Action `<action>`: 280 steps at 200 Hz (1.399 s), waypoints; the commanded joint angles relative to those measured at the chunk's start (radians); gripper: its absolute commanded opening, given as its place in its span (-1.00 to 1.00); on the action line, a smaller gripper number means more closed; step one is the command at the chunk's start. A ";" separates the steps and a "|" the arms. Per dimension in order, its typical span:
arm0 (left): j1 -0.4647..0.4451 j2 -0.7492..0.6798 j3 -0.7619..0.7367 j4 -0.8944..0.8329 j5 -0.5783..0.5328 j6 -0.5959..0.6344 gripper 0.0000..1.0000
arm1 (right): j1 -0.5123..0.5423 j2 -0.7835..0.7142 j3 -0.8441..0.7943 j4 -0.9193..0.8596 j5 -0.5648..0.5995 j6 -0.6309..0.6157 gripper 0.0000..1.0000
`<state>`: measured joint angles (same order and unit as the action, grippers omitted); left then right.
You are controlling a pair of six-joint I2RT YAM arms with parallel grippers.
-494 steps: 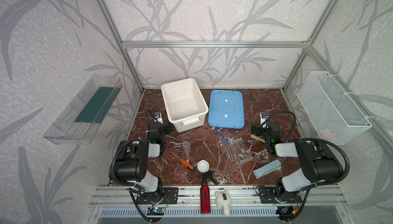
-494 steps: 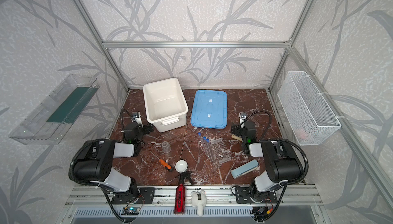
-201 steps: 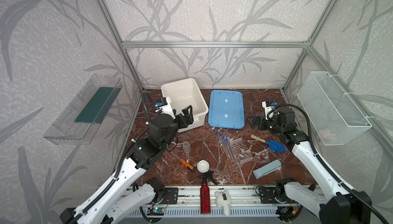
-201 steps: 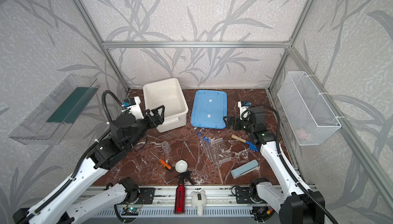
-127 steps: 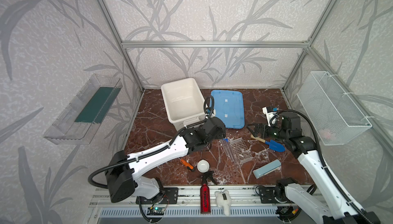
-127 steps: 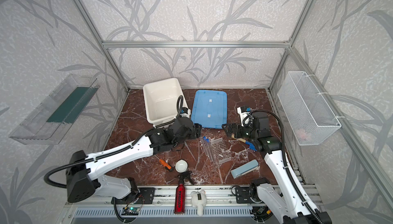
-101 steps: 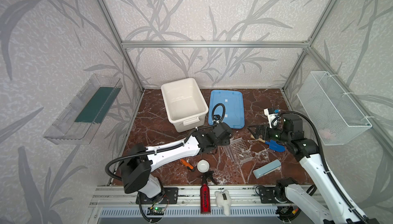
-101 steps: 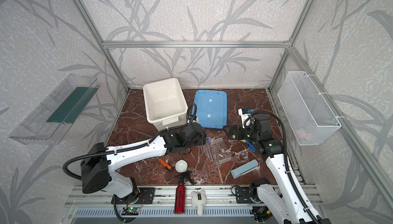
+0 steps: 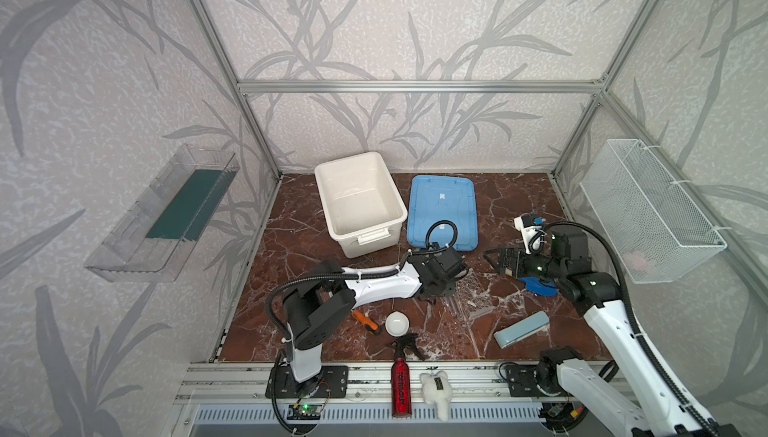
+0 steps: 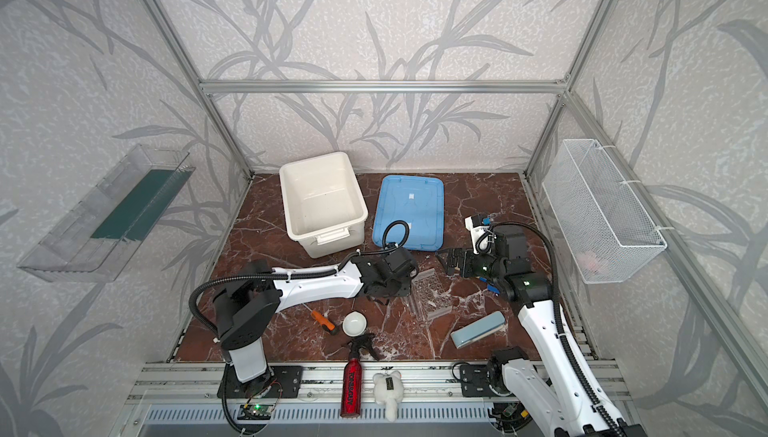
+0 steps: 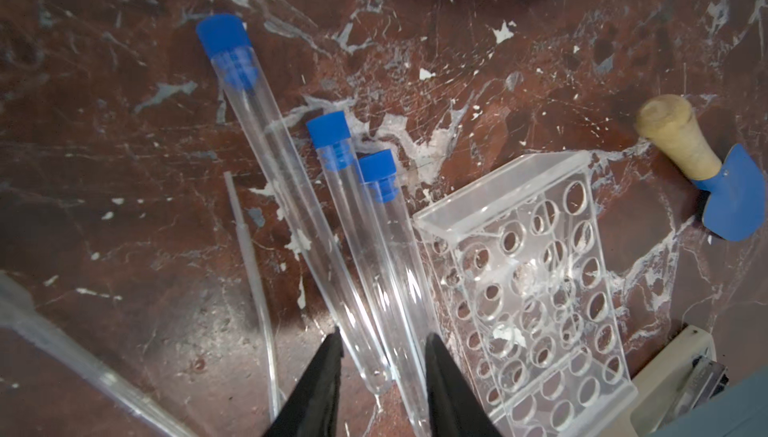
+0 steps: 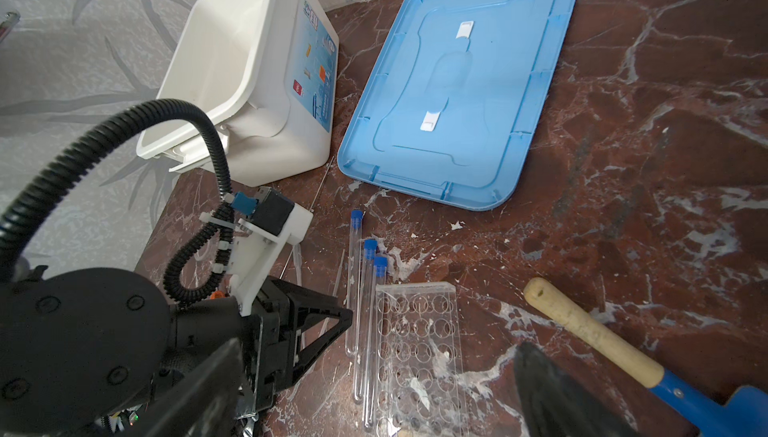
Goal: Organize the chemistry lab equipment
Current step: 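Reach the left gripper over the test tubes while the right gripper nears the rack, then close the left gripper on the longest blue-capped test tube and lift it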
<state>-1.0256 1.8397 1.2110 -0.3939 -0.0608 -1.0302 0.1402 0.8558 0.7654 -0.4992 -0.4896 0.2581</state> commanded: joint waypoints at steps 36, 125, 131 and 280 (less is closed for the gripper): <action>0.014 0.046 0.018 -0.025 -0.006 -0.048 -0.39 | 0.004 -0.011 -0.009 -0.001 0.011 0.004 1.00; 0.013 0.113 0.130 -0.171 -0.110 0.024 -0.44 | 0.003 -0.008 -0.009 -0.007 0.044 0.002 1.00; 0.012 0.117 0.133 -0.174 -0.113 0.024 -0.46 | 0.003 -0.006 -0.007 -0.009 0.050 0.000 1.00; 0.045 0.198 0.156 -0.196 -0.057 0.026 -0.53 | 0.003 0.003 -0.005 -0.013 0.057 -0.003 1.00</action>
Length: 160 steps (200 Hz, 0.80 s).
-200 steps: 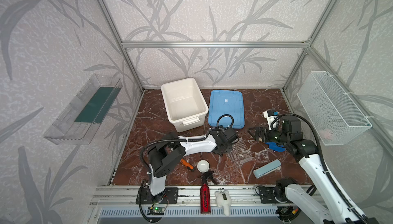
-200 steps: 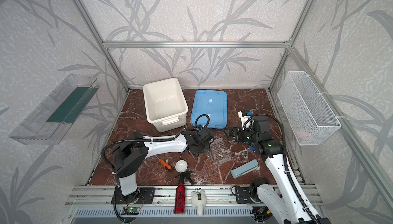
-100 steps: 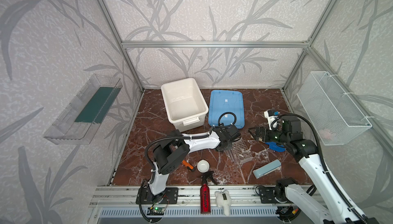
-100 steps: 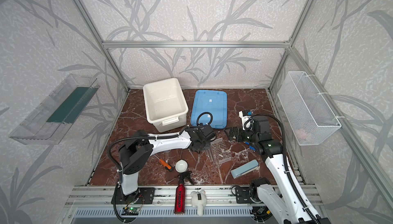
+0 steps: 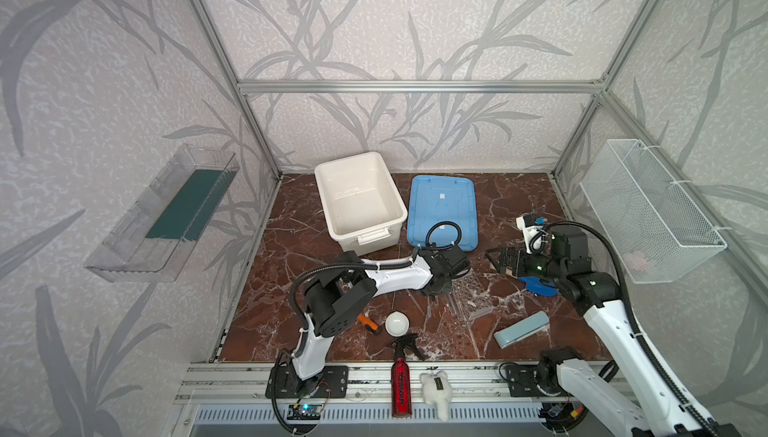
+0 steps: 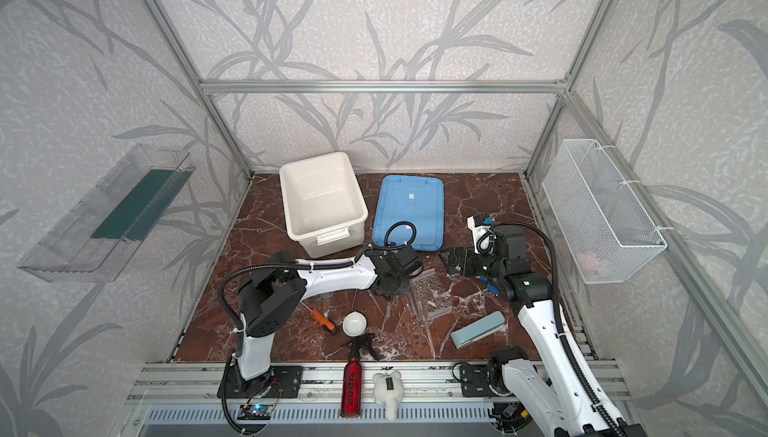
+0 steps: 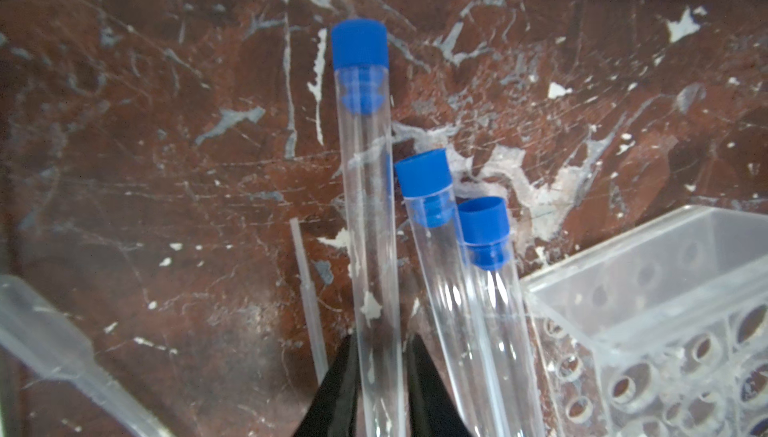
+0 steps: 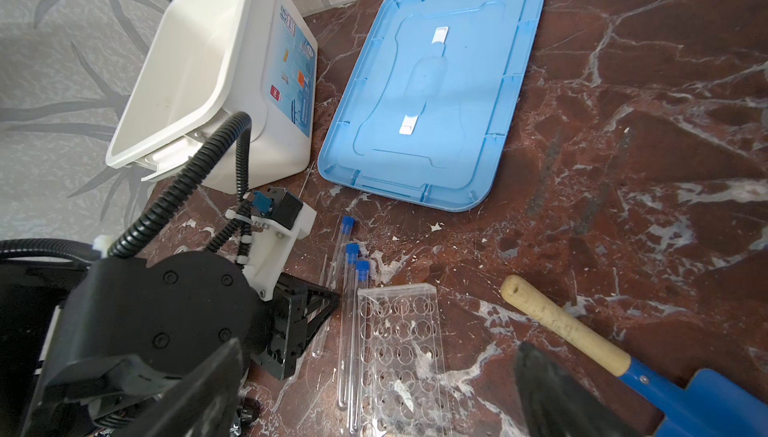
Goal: Organize the chemistry lab equipment
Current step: 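Close the left gripper on the longest blue-capped test tube and lift it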
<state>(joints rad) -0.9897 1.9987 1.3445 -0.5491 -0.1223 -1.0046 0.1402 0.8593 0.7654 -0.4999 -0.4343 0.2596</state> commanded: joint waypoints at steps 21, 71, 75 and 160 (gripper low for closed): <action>0.011 0.048 0.030 -0.046 0.007 0.002 -0.55 | 0.003 0.001 -0.005 -0.014 0.002 -0.004 1.00; 0.018 0.026 0.009 -0.024 -0.007 0.006 -0.69 | 0.004 -0.003 -0.002 -0.019 0.003 -0.008 1.00; 0.016 0.022 0.005 -0.018 -0.011 0.010 -0.69 | 0.003 -0.003 -0.001 -0.019 0.004 -0.008 1.00; 0.017 -0.161 -0.172 0.248 -0.055 0.117 -0.74 | 0.003 0.015 0.001 0.035 -0.023 0.029 1.00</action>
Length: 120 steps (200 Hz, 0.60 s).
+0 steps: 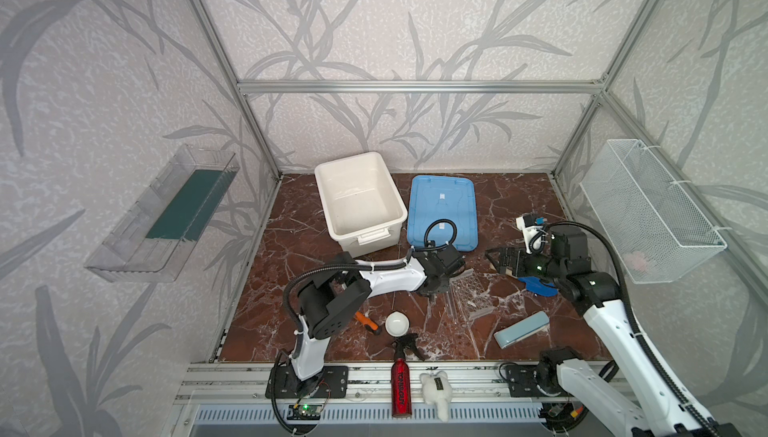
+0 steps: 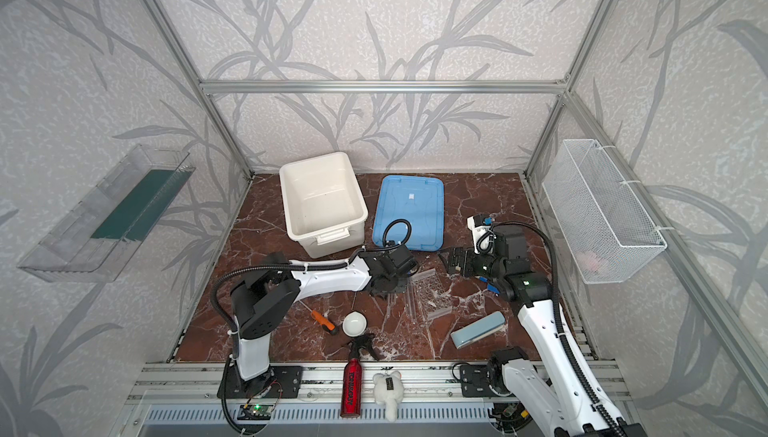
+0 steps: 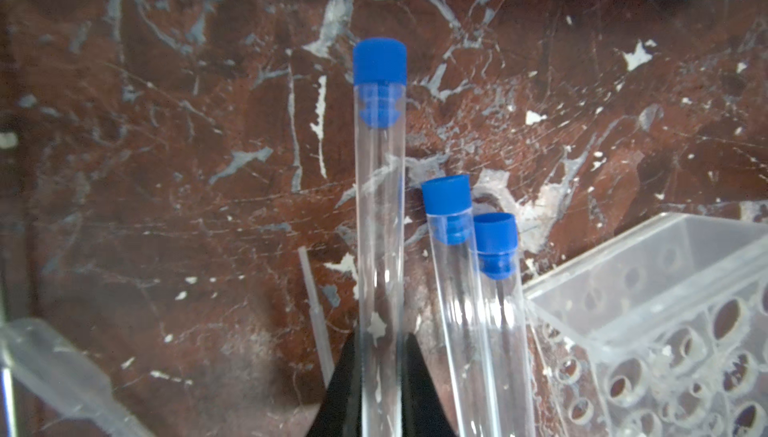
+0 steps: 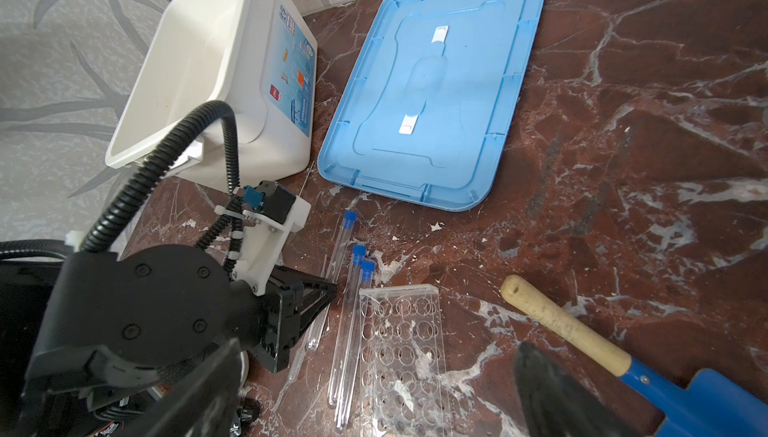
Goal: Organize the chemistry lab equipment
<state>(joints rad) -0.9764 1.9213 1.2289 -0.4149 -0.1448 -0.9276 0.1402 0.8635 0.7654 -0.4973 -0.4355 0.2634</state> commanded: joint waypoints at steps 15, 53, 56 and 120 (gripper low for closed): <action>0.004 -0.114 -0.101 0.183 -0.015 0.059 -0.75 | 0.003 0.029 0.005 0.059 -0.043 0.044 1.00; 0.004 -0.177 -0.193 0.326 0.019 0.114 -0.76 | 0.003 0.118 0.028 0.104 -0.131 0.068 0.97; 0.004 -0.183 -0.202 0.344 0.023 0.122 -0.76 | 0.004 0.128 0.030 0.108 -0.141 0.068 0.96; 0.003 -0.301 -0.388 0.677 0.122 0.317 -0.79 | 0.111 0.372 0.104 0.198 -0.221 0.073 0.78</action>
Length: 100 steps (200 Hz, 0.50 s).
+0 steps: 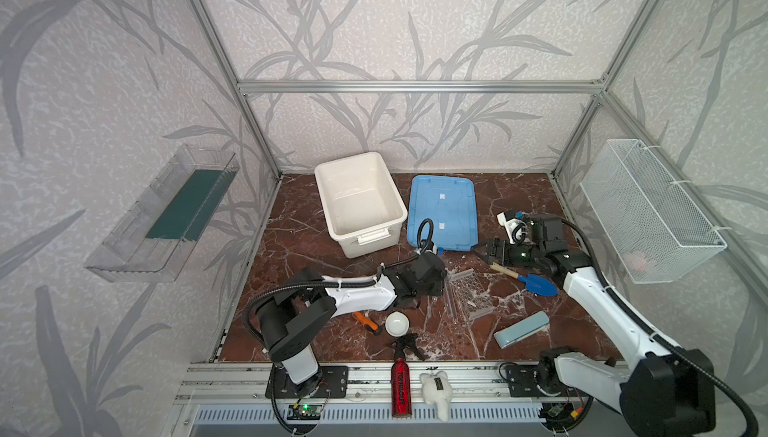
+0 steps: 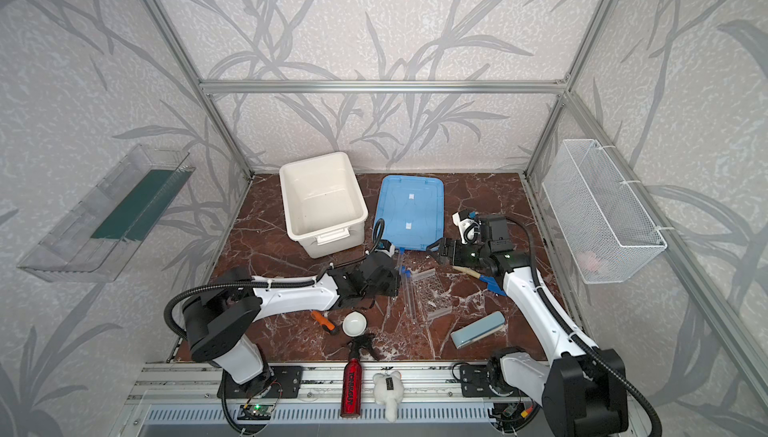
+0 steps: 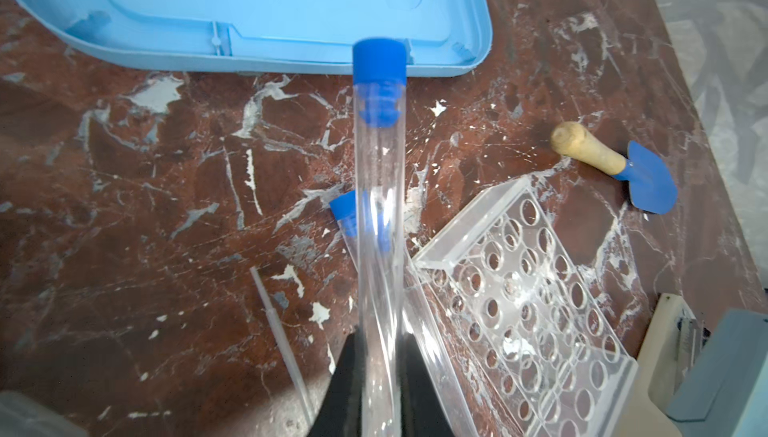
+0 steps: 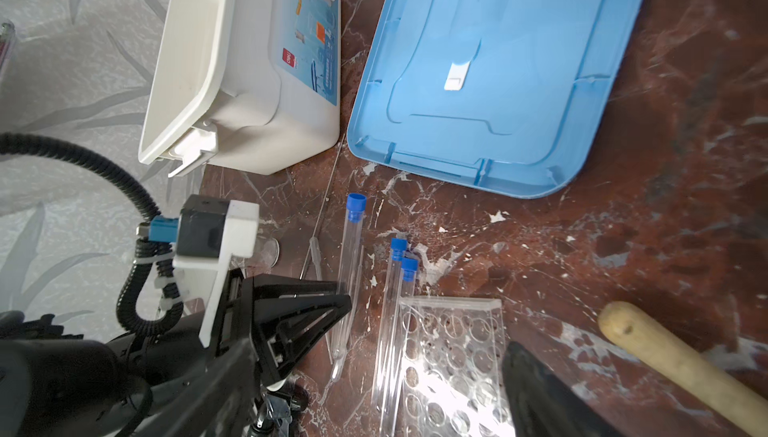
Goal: Organize the chemistry lab equipment
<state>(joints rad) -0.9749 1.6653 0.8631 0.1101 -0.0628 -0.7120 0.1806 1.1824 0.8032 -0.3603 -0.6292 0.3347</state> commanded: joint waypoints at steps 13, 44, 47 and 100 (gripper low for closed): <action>-0.002 -0.065 -0.042 0.172 0.041 0.134 -0.79 | 0.120 0.099 0.091 0.081 0.004 0.000 0.77; -0.007 -0.115 -0.092 0.235 0.032 0.165 -0.79 | 0.161 0.210 0.144 0.122 0.011 0.036 0.52; -0.007 -0.117 -0.096 0.239 0.033 0.166 -0.80 | 0.162 0.221 0.147 0.129 0.007 0.038 0.49; -0.022 -0.125 -0.108 0.265 0.031 0.170 -0.79 | 0.192 0.305 0.163 0.193 -0.009 0.070 0.01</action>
<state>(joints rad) -0.9894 1.5650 0.7681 0.3321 -0.0246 -0.5667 0.3630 1.4853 0.9535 -0.2203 -0.6296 0.3809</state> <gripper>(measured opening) 0.137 0.564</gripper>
